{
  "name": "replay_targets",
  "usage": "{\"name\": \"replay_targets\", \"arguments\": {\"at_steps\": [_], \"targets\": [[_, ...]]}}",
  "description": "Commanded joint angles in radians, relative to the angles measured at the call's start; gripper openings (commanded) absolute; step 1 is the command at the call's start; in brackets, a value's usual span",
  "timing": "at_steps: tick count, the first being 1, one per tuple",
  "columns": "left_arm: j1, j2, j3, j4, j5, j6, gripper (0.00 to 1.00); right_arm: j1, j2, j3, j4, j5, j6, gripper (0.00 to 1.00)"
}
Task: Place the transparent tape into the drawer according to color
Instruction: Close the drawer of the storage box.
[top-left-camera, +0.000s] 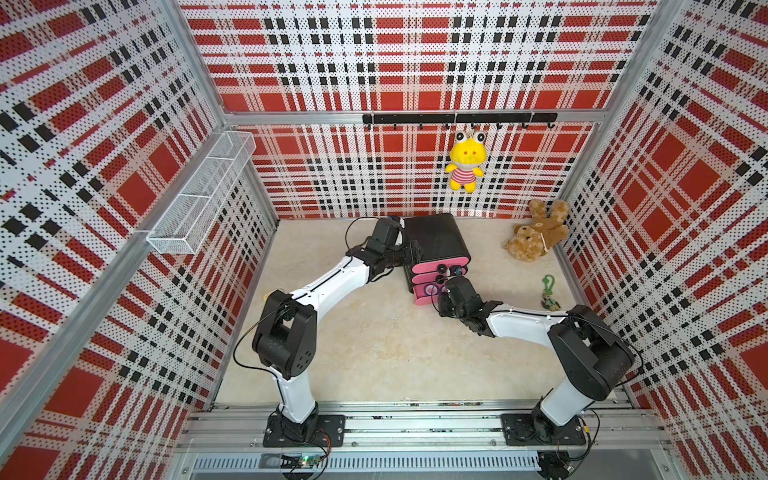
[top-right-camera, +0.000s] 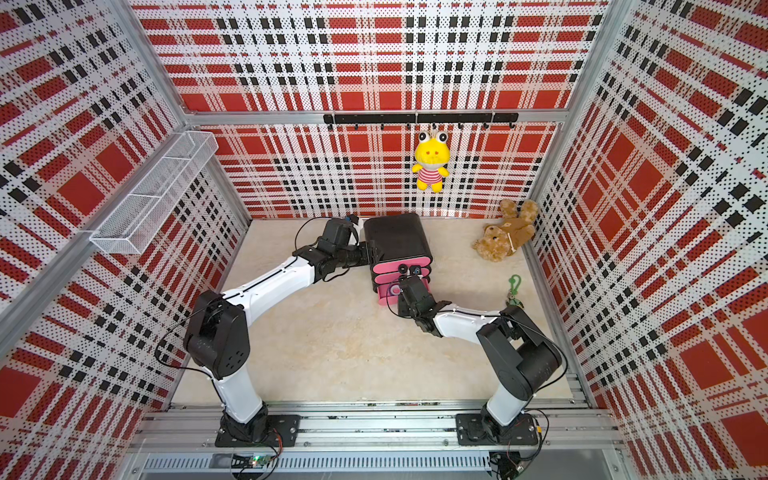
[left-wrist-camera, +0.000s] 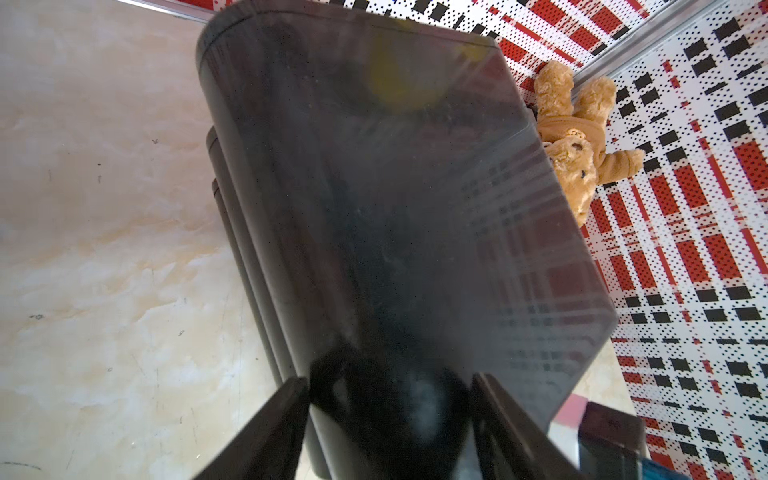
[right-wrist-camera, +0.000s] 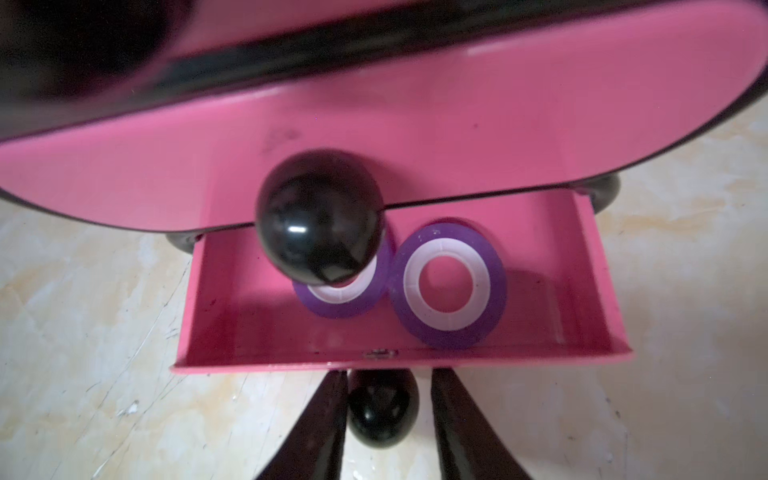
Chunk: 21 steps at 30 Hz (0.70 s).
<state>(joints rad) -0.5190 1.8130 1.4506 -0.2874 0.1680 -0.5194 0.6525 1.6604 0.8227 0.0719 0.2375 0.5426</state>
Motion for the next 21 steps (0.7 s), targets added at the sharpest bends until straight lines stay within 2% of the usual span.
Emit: {"name": "replay_targets", "arguments": {"at_steps": [1,21], "targets": [[0.005,0.024,0.013,-0.028,0.015,0.012,0.68,0.01,0.035,0.044,0.025,0.014,-0.025,0.4],[-0.007,0.043,0.017,-0.03,0.046,0.018,0.68,0.003,0.115,0.025,0.213,0.03,-0.035,0.46]]}}
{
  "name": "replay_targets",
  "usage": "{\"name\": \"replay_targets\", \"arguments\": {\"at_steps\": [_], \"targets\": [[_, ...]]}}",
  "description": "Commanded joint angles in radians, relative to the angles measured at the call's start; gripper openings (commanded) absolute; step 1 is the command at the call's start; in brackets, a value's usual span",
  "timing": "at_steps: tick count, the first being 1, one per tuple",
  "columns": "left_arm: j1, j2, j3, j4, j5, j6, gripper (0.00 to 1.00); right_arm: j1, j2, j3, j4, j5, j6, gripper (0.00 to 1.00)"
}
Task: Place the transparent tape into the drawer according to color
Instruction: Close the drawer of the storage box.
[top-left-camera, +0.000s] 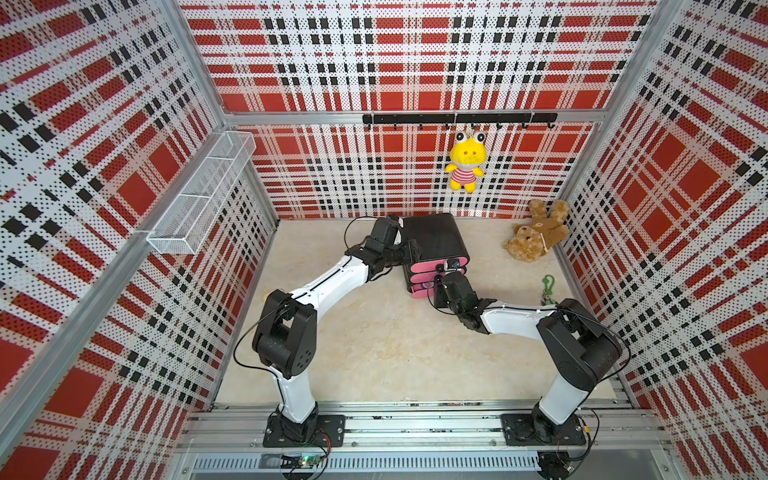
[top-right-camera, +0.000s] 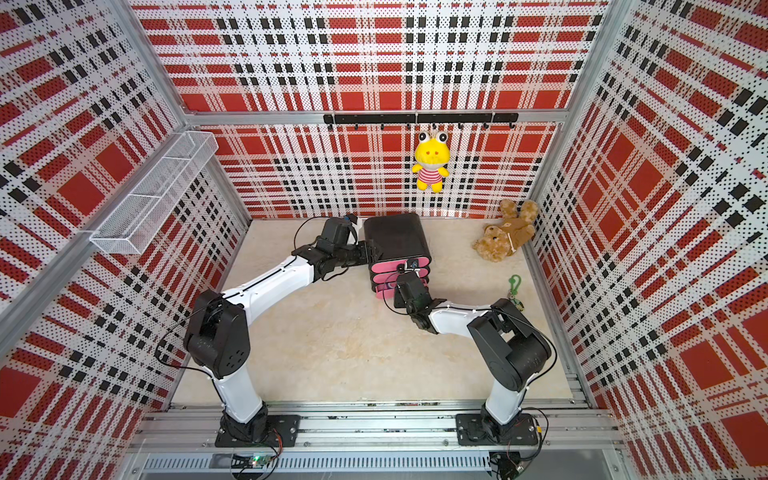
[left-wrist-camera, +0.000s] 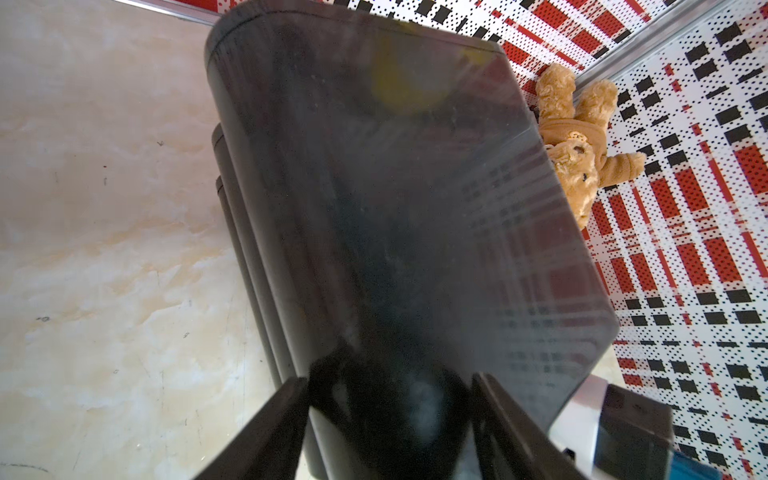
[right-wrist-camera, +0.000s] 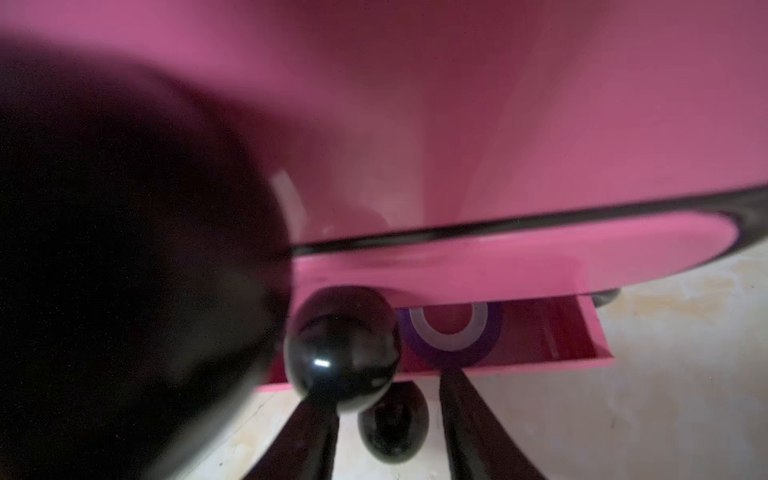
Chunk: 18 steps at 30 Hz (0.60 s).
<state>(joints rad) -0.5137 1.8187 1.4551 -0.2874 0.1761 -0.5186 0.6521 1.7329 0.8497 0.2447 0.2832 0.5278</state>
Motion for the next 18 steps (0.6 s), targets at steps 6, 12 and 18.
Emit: {"name": "replay_targets", "arguments": {"at_steps": [6,12,18], "targets": [[-0.011,0.045,0.018,-0.036,0.043,0.02,0.68,-0.011,0.07,-0.003,0.081,-0.024,-0.014,0.45],[-0.013,0.048,0.02,-0.036,0.051,0.023,0.68,-0.012,0.074,-0.007,0.111,-0.006,-0.03,0.46],[-0.018,0.05,0.025,-0.047,0.05,0.029,0.67,-0.013,0.032,-0.034,0.081,-0.041,-0.023,0.52]]}}
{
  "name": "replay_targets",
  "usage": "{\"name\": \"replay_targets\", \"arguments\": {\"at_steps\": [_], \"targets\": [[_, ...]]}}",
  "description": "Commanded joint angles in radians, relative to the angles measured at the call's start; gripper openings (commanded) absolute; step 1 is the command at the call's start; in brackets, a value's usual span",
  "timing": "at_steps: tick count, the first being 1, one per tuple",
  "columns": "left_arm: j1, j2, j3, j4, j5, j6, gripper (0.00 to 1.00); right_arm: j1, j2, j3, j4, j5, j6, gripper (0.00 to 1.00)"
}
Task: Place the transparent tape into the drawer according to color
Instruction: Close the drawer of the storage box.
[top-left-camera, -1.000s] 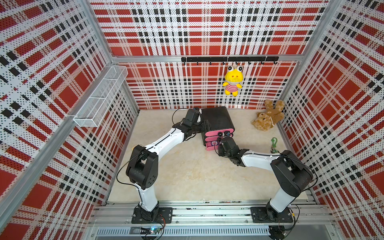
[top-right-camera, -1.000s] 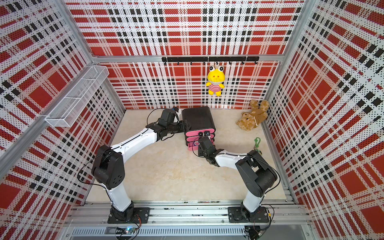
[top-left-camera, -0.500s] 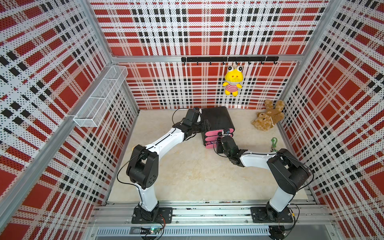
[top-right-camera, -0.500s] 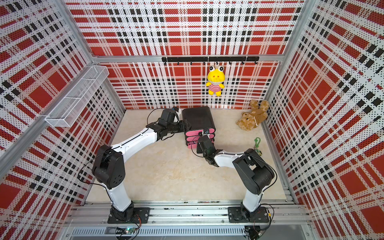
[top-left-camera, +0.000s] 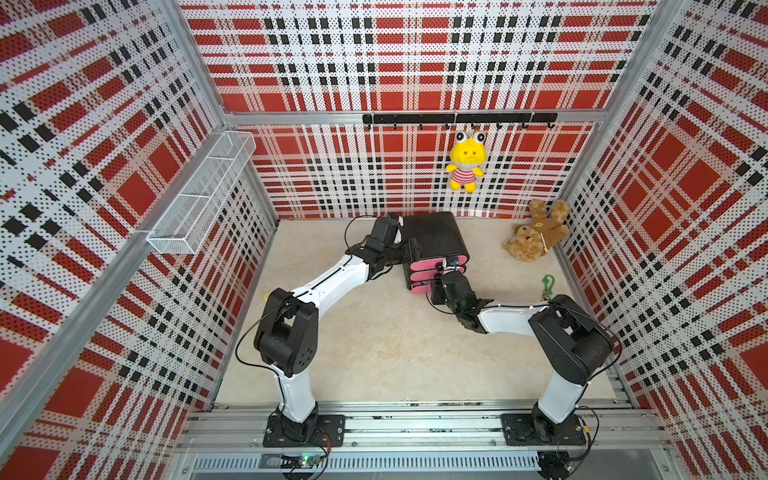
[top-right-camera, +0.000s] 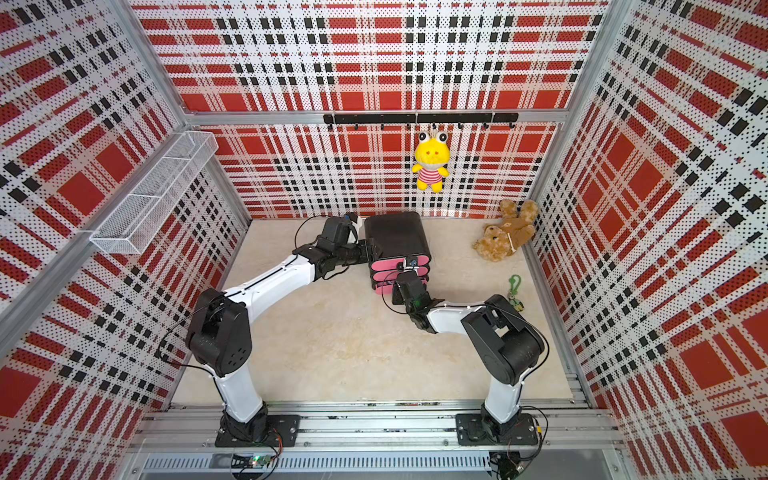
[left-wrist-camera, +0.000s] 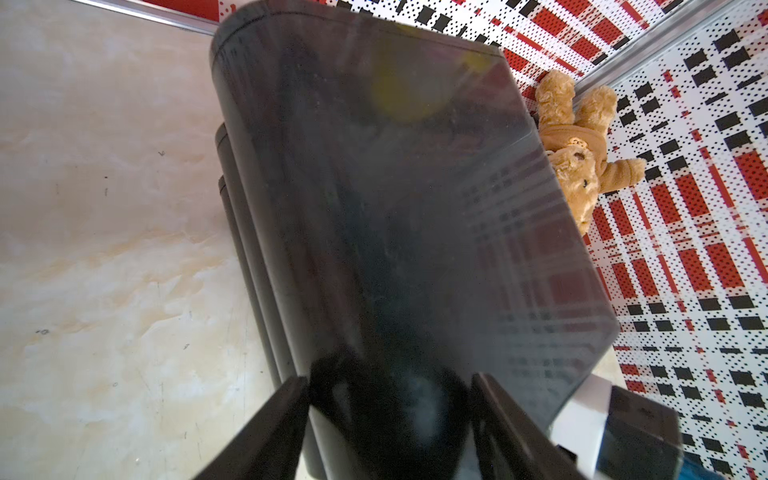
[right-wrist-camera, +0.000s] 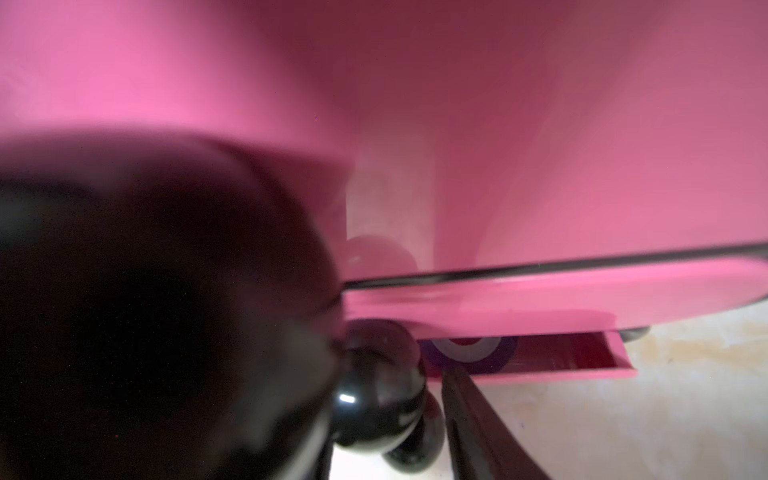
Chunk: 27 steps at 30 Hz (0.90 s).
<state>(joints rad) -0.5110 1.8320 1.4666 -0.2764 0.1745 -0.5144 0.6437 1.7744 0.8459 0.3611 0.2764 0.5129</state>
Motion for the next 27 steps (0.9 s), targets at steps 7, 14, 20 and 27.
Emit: {"name": "replay_targets", "arguments": {"at_steps": [7,14,20,27], "targets": [[-0.023,0.036,0.015,-0.062,0.048,0.028,0.67,-0.006,-0.135,-0.095,-0.157,-0.093,0.024,0.58],[-0.024,0.032,0.018,-0.063,0.049,0.028,0.67,-0.021,-0.09,-0.112,-0.123,-0.137,0.022,0.58],[-0.023,0.029,0.017,-0.066,0.049,0.033,0.67,-0.031,-0.018,-0.106,-0.011,-0.103,0.019,0.57],[-0.023,0.029,0.02,-0.071,0.055,0.034,0.67,-0.032,0.026,-0.07,0.047,-0.077,-0.003,0.54]]}}
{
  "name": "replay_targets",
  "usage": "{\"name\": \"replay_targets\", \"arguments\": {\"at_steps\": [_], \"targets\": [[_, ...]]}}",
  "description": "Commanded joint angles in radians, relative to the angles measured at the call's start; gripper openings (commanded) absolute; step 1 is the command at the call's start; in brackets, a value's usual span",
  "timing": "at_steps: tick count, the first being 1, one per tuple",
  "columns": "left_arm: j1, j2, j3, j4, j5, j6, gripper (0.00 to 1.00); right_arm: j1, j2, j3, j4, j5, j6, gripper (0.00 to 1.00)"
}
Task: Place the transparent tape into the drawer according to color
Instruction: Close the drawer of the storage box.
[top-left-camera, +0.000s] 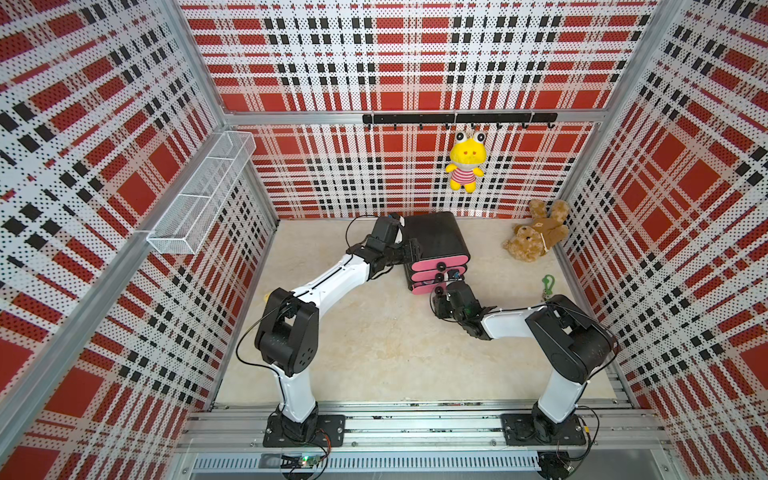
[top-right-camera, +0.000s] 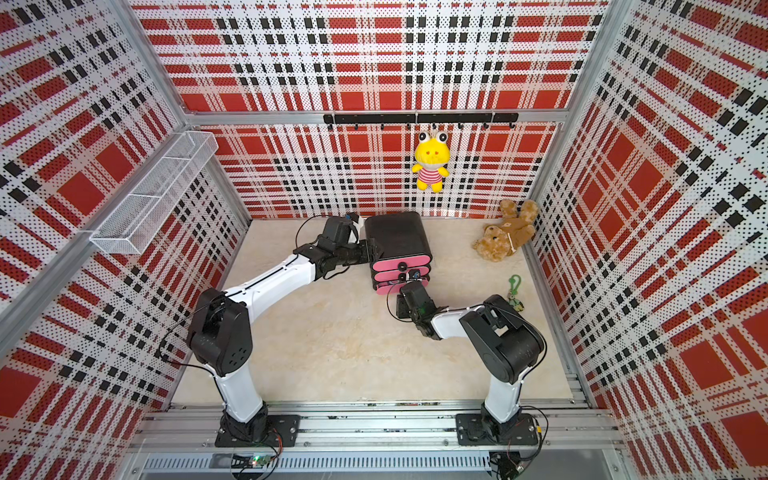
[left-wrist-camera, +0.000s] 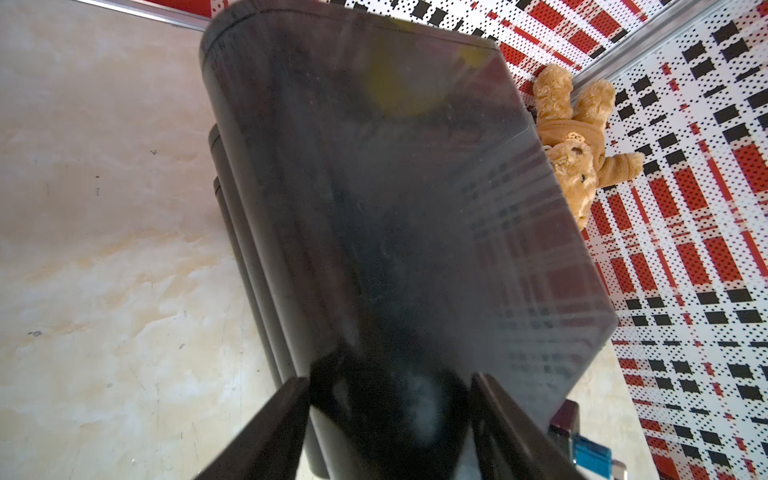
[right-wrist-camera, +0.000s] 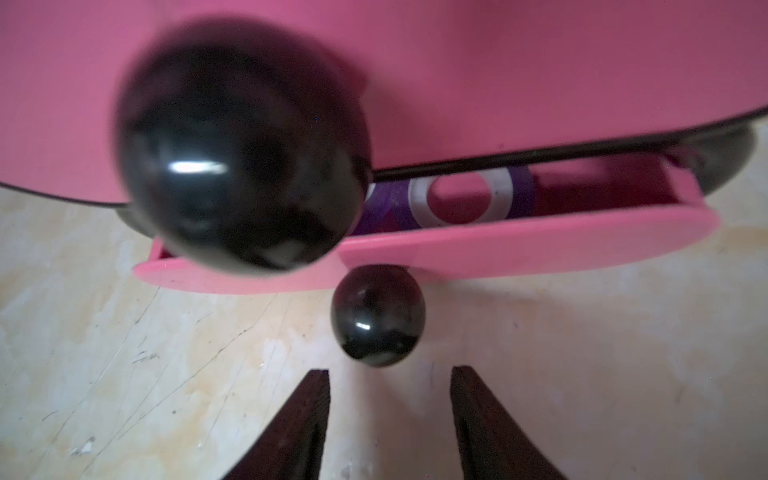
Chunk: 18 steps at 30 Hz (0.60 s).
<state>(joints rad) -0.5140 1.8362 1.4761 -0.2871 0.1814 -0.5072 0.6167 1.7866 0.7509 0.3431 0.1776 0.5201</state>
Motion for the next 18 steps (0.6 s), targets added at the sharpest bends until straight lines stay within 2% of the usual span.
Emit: {"name": "replay_targets", "arguments": {"at_steps": [1,18], "targets": [[-0.02,0.025,0.01,-0.06,0.049,0.027,0.67,-0.005,0.015,0.028,0.071,0.046,-0.013,0.53],[-0.024,0.024,0.01,-0.063,0.059,0.034,0.68,-0.005,0.086,0.082,0.128,0.114,-0.035,0.52]]}}
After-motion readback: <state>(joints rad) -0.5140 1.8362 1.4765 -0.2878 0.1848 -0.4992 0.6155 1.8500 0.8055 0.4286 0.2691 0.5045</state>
